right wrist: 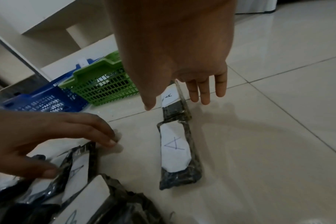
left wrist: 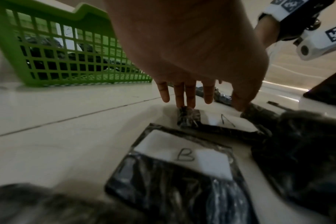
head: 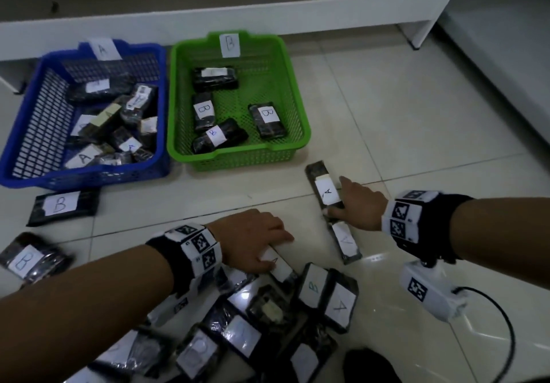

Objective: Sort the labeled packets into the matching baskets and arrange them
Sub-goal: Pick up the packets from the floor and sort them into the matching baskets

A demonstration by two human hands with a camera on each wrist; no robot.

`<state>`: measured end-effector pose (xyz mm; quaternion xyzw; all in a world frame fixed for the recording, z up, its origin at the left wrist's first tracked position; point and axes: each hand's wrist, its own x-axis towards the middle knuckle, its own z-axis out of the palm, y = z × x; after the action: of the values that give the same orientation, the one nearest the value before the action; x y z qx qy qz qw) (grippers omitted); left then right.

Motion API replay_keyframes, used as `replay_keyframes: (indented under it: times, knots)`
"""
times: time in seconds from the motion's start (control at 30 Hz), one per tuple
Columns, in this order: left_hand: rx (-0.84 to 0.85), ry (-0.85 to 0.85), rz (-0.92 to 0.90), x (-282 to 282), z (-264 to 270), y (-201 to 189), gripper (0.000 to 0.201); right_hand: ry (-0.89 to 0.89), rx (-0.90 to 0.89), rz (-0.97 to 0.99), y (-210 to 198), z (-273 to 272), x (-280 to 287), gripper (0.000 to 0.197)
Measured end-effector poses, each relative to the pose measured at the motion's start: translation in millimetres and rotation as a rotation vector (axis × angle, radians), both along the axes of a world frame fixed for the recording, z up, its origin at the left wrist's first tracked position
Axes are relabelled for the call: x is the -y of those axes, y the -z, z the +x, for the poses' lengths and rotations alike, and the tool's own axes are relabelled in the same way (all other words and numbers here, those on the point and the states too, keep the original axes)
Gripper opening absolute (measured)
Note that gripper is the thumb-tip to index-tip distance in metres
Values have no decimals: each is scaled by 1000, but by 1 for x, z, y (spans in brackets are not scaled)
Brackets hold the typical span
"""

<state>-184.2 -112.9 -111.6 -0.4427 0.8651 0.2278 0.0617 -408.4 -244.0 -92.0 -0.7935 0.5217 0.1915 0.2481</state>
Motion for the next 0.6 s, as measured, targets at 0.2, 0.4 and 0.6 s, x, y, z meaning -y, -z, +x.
replay_keyframes:
  times: [0.2,0.4,0.6]
  knots:
    - [35,68,-6,-5,3,2,47,8,-6,-29,13,13,0,69]
    - [87,11,-44,2,3,-8,35,179,124,40,15,20,10,58]
    - [-96,-395,-158,19,33,-46,35,485,576,-297,-23,29,12,52]
